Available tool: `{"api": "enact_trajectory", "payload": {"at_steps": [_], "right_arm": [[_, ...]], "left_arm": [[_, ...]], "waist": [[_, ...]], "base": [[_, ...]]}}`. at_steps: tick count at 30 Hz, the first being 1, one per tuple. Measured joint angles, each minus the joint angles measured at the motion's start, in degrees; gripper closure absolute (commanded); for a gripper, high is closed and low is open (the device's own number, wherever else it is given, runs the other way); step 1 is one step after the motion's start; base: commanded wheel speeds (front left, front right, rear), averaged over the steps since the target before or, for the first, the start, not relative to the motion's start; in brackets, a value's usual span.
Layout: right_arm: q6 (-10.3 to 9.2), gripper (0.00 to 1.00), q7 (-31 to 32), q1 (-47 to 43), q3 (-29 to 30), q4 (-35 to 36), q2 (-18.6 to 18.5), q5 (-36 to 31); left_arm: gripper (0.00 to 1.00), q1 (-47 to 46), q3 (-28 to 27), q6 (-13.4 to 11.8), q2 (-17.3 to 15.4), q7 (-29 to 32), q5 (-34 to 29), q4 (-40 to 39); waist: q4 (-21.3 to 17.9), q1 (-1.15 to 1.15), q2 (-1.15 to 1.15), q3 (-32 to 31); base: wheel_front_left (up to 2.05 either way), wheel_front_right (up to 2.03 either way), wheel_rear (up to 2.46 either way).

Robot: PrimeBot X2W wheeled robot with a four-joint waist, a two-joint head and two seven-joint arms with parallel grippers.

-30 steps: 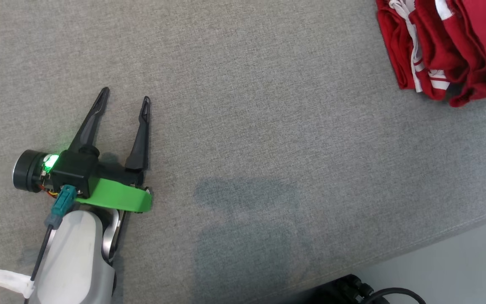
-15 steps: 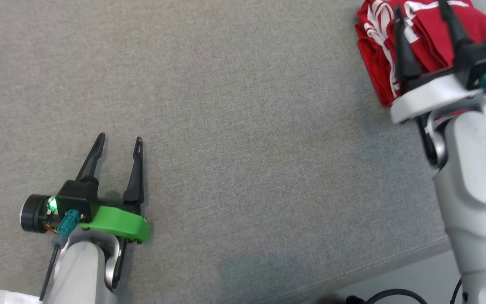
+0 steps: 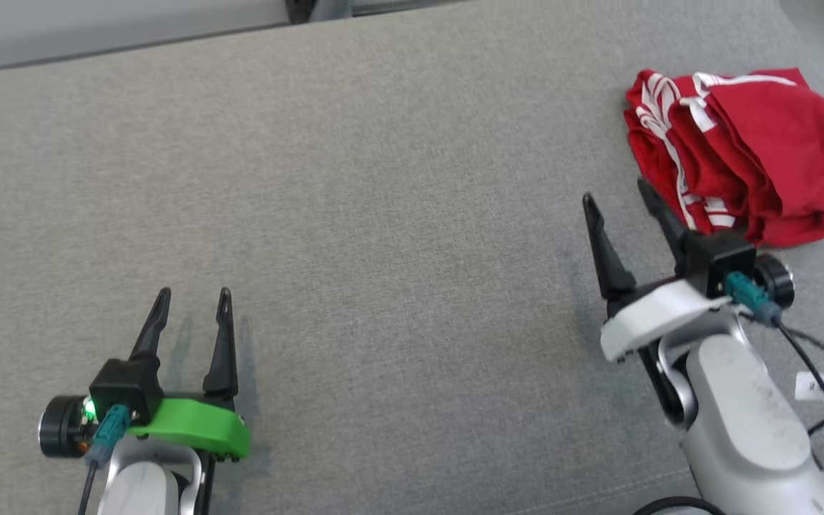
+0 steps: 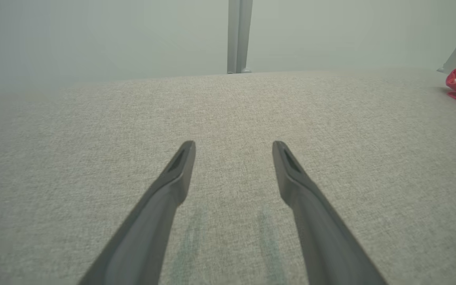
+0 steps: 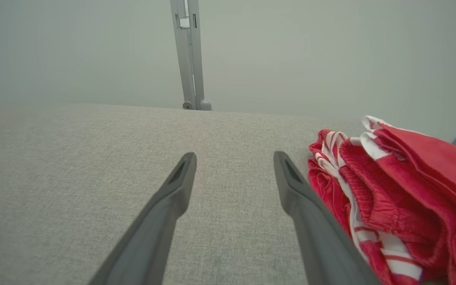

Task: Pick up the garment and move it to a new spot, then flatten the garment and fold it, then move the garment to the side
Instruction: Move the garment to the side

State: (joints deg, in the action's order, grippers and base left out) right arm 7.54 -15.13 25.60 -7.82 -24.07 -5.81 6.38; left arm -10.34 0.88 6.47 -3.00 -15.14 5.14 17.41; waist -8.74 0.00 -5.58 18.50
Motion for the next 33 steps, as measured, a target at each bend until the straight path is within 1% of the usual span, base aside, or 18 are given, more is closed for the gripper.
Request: {"api": "enact_trajectory", "payload": {"at_steps": [3,8,14,17,21,26,33], "right_arm": [[0.00,0.00,0.00,-3.43,1.11,0.02,1.25,0.33],[0.00,0.00,0.00,-7.70,1.76,0.26,2.26,0.07],[0.00,0.00,0.00,-11.16,2.80,0.82,2.86,-0.21],[0.00,0.00,0.00,-12.79,4.76,1.58,2.94,0.48],[-0.07,0.00,0.00,-13.76,4.08,2.43,3.00,0.51],[-0.02,0.00,0.00,-14.68,4.12,2.69,3.01,1.15],[-0.02,0.00,0.00,-15.98,3.74,2.68,3.00,1.54]], "left_arm": [[0.00,1.37,-0.42,-0.30,0.04,0.00,0.54,0.21],[0.00,3.89,-0.04,-0.81,0.07,0.00,1.56,0.30],[0.00,6.35,-0.16,-1.48,0.09,0.00,2.32,0.27],[0.00,7.66,0.12,-1.75,0.09,0.00,2.65,0.34],[0.00,8.42,0.56,-1.96,0.11,0.00,2.80,0.19],[0.00,8.65,0.57,-1.96,0.11,0.00,2.78,0.14],[0.00,8.86,0.11,-1.96,0.11,0.00,2.71,-0.14]], "waist": [[1.25,0.00,-0.01,-1.86],[3.29,0.00,-0.01,-4.76],[5.59,0.00,-0.01,-7.85],[6.53,0.00,-0.01,-9.40],[7.80,0.00,-0.01,-10.85],[8.67,0.00,-0.01,-11.95],[8.59,0.00,-0.01,-12.23]], "base": [[0.00,0.00,0.00],[0.00,0.00,0.00],[0.00,0.00,0.00],[0.00,0.00,0.00],[0.00,0.00,0.00],[0.00,0.00,0.00],[0.00,0.00,0.00]]}}
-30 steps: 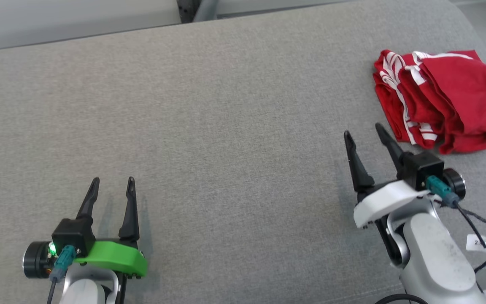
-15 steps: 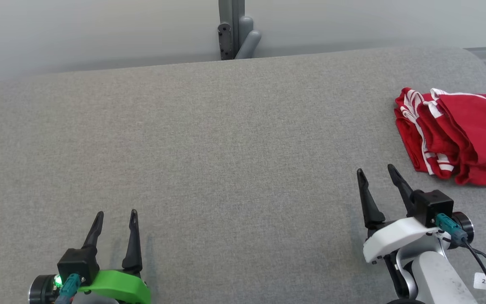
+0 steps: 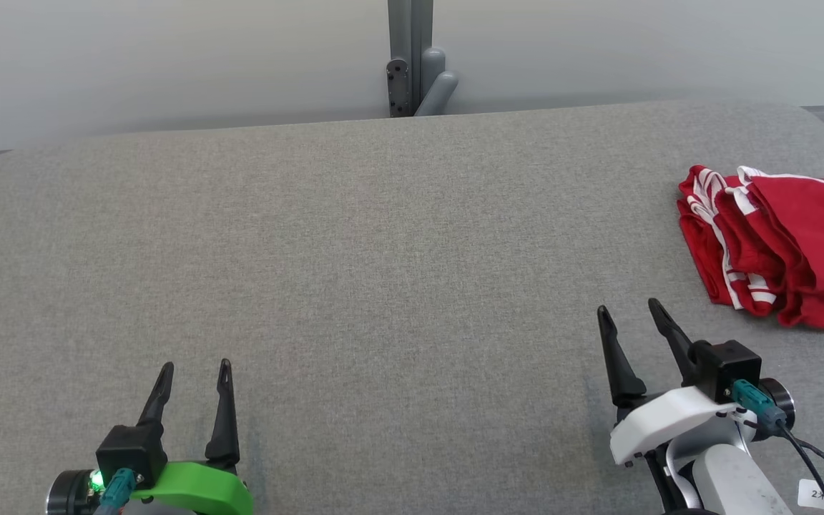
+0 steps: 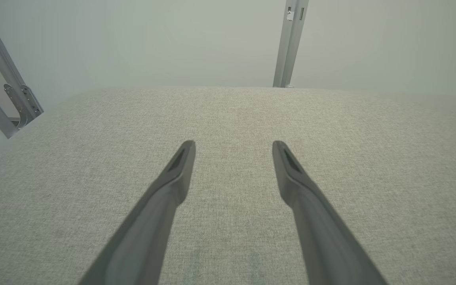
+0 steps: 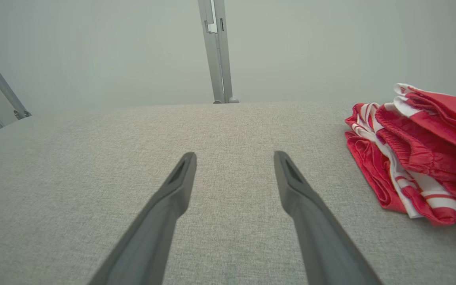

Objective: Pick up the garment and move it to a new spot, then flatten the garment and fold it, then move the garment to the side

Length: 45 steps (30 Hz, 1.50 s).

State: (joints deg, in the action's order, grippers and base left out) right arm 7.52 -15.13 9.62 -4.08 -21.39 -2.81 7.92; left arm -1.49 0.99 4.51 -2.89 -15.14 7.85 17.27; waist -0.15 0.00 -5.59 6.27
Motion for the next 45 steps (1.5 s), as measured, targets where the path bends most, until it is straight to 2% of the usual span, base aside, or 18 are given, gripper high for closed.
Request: {"api": "enact_trajectory", "payload": {"at_steps": [17,45], "right_arm": [[0.00,0.00,0.00,0.01,-1.09,-2.64,0.00,-0.08],[0.00,0.00,0.00,-0.72,-0.48,-3.74,0.18,-1.00]], "left_arm": [[0.00,0.31,-0.26,-0.42,0.01,0.00,-0.21,-0.47],[0.00,0.47,-0.73,0.26,0.15,0.00,1.20,0.48]], "waist": [[-0.32,0.00,0.00,0.24],[-0.23,0.00,0.00,0.49]], "base": [[0.00,0.00,0.00],[0.00,0.00,0.00]]}}
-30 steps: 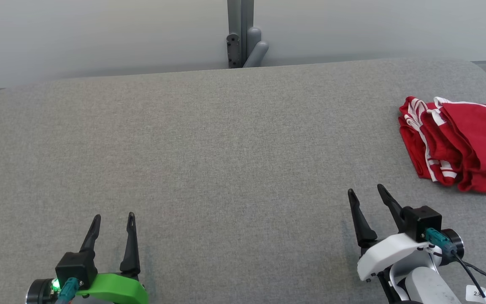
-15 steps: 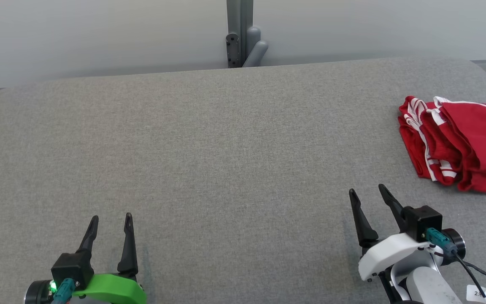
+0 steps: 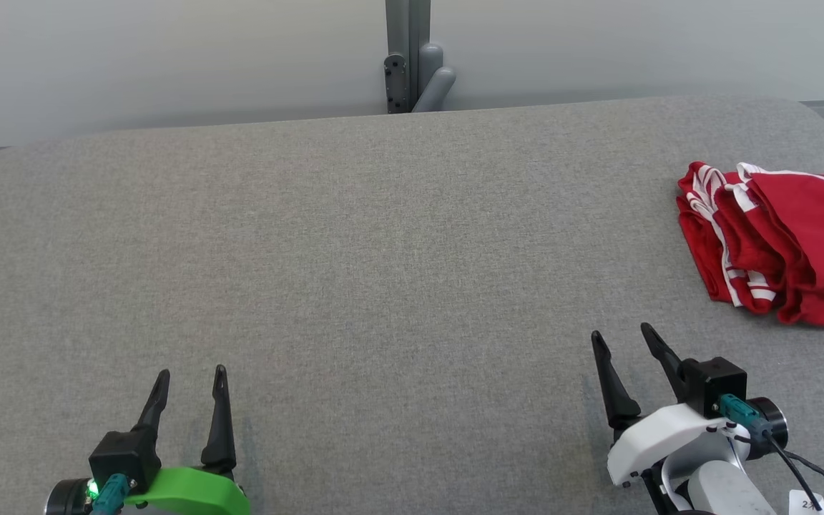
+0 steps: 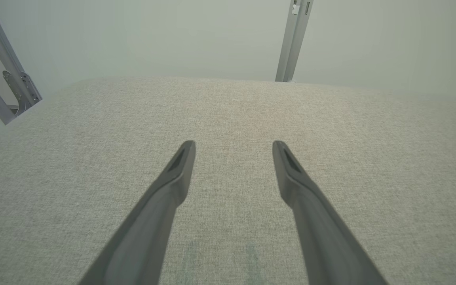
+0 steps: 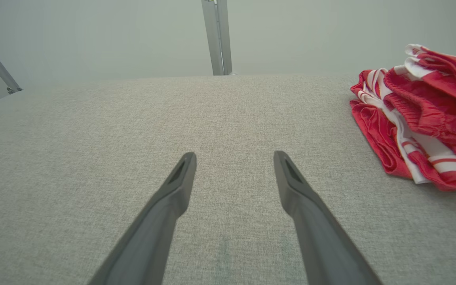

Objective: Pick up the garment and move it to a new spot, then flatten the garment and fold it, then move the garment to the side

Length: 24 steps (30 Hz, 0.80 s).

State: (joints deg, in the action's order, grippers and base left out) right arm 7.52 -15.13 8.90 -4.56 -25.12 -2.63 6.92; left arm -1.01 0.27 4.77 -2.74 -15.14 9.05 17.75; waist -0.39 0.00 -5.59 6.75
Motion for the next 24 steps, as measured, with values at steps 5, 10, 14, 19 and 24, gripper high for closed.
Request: {"api": "enact_trajectory", "payload": {"at_steps": [5,10,14,19,24], "right_arm": [[0.00,1.00,0.00,0.00,0.02,0.02,-0.01,0.00],[0.02,1.00,0.11,-1.01,0.05,-1.96,0.18,0.09],[0.02,1.00,1.64,-1.21,0.89,-2.36,0.22,3.87],[0.02,1.00,3.07,-1.18,1.71,-2.09,0.22,9.54],[0.02,1.00,4.27,-1.14,2.20,-1.32,0.22,14.91]], "left_arm": [[1.00,0.01,0.00,0.00,0.00,0.00,0.00,0.00],[1.00,0.21,-0.05,0.00,0.19,0.03,0.04,2.30],[1.00,0.14,-0.62,0.01,0.24,1.77,3.63,2.99],[1.00,-0.06,-1.14,0.01,0.24,3.07,9.34,2.85],[1.00,-0.32,-1.47,0.00,0.24,4.27,14.46,2.34]], "waist": [[0.01,0.00,0.00,0.05],[0.01,0.00,0.00,0.06],[0.02,0.00,0.08,-0.09],[0.03,0.00,0.08,-0.16],[0.05,0.00,0.03,-0.12]], "base": [[0.00,0.00,0.00],[0.00,0.00,0.00],[0.00,0.00,0.00],[0.00,0.00,0.00],[0.00,0.00,0.00]]}}
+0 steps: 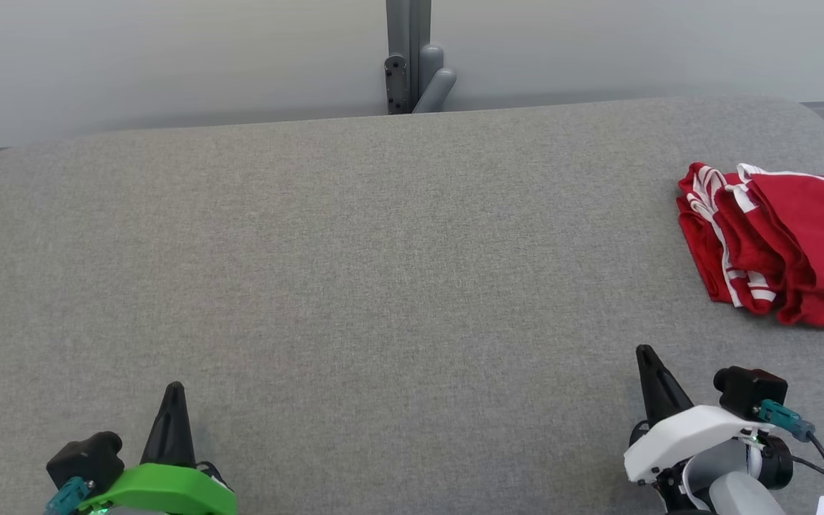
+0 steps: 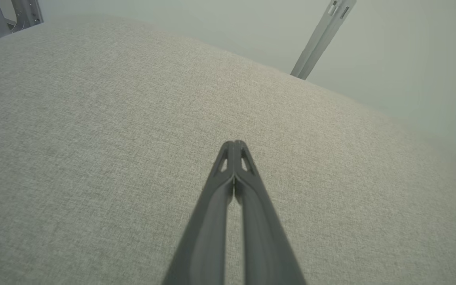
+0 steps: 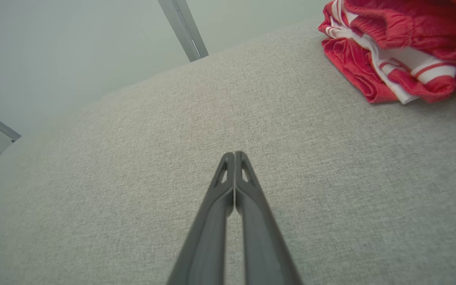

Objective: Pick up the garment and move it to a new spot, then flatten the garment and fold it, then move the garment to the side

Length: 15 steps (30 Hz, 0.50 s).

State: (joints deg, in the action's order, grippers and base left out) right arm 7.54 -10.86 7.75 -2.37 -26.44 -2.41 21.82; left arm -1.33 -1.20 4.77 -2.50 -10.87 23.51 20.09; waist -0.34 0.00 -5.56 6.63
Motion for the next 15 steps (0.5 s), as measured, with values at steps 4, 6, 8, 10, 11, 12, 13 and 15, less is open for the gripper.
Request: {"api": "enact_trajectory", "payload": {"at_steps": [4,6,8,10,11,12,13,15], "right_arm": [[0.00,1.00,0.82,0.04,0.38,0.55,-0.01,4.01],[0.00,1.00,1.31,0.09,0.68,0.78,-0.01,6.08],[0.00,1.00,1.80,0.18,0.96,0.98,-0.02,7.89],[0.00,1.00,2.31,0.23,1.21,1.19,-0.02,9.83],[0.00,1.00,2.55,0.27,1.32,1.29,-0.02,10.69],[0.00,1.00,2.80,0.32,1.44,1.41,-0.02,11.56],[0.00,1.00,2.99,0.44,1.58,1.49,-0.03,12.58],[0.00,1.00,3.41,0.68,1.77,1.75,-0.03,14.25]], "left_arm": [[1.00,-0.44,-0.27,-0.08,0.00,0.82,4.03,-0.79],[1.00,-0.54,-0.38,-0.22,0.00,1.35,5.98,-1.15],[1.00,-0.57,-0.51,-0.29,0.00,1.82,7.87,-1.34],[1.00,-0.66,-0.60,-0.32,0.00,2.26,9.66,-1.54],[1.00,-0.77,-0.66,-0.33,0.00,2.54,10.45,-1.63],[1.00,-0.86,-0.70,-0.34,-0.01,2.72,11.47,-1.76],[1.00,-1.00,-0.77,-0.44,-0.01,2.81,12.46,-1.88],[1.00,-1.30,-0.88,-0.49,-0.01,3.31,13.94,-2.19]], "waist": [[0.01,0.00,-0.01,-0.03],[0.02,0.00,-0.02,-0.05],[0.02,0.00,-0.02,-0.08],[0.03,0.00,-0.02,-0.10],[0.03,0.00,-0.02,-0.11],[0.03,0.00,-0.02,-0.12],[0.03,0.00,-0.02,-0.13],[0.04,0.00,-0.02,-0.15]], "base": [[0.00,0.00,0.00],[0.00,0.00,0.00],[0.00,0.00,0.00],[0.00,0.00,0.00],[0.00,0.00,0.00],[0.00,0.00,0.00],[0.00,0.00,0.00],[0.00,0.00,0.00]]}}
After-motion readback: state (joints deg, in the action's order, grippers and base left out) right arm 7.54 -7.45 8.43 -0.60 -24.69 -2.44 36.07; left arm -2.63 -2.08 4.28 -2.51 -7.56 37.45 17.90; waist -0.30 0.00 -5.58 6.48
